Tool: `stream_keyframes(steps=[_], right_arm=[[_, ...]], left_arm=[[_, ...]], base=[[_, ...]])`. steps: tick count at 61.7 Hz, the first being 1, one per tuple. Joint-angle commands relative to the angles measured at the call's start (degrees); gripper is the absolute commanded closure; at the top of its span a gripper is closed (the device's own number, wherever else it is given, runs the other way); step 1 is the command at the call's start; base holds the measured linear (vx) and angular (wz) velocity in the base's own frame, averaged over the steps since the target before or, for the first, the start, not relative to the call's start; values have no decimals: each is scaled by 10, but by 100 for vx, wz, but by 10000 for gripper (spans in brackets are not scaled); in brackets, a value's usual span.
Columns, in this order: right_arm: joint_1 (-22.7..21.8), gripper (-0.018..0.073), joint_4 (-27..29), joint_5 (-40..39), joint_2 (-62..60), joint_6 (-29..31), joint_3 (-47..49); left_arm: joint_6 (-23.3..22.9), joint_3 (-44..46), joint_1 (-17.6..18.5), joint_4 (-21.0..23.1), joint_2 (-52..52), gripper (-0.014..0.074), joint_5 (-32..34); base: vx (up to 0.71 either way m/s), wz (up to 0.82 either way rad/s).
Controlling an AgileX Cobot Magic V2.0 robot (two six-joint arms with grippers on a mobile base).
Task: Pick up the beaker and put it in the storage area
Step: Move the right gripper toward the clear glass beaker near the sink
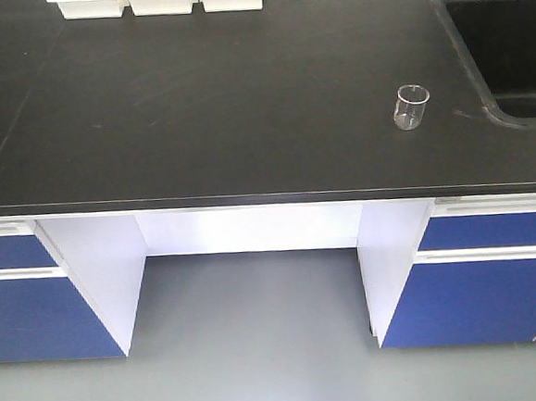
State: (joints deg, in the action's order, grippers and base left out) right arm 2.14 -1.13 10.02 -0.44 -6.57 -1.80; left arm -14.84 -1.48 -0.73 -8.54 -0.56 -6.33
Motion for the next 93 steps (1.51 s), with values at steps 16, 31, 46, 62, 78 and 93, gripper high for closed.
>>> stream_keyframes(steps=[16,31,46,62,78,93], right_arm=[[-2,559,-2,-46,-9,6,-5],[-2,559,-2,-46,-9,6,-5],[-2,559,-1,-46,-9,6,-5],[-2,559,-1,-46,-9,6,-5],[-2,559,-1,-46,-9,6,-5],[-2,559,-1,-46,-9,6,-5]], left_arm=[[-3,-13,4,3,-10,605,49],[-3,-13,4,3,-10,605,49],[-3,-13,4,3,-10,605,49],[-3,-13,4,3,-10,605,49],[-3,-13,4,3,-10,605,49],[-3,-13,4,3,-10,605,49]], base=[[0,0],[0,0],[0,0],[0,0],[0,0],[1,-1]])
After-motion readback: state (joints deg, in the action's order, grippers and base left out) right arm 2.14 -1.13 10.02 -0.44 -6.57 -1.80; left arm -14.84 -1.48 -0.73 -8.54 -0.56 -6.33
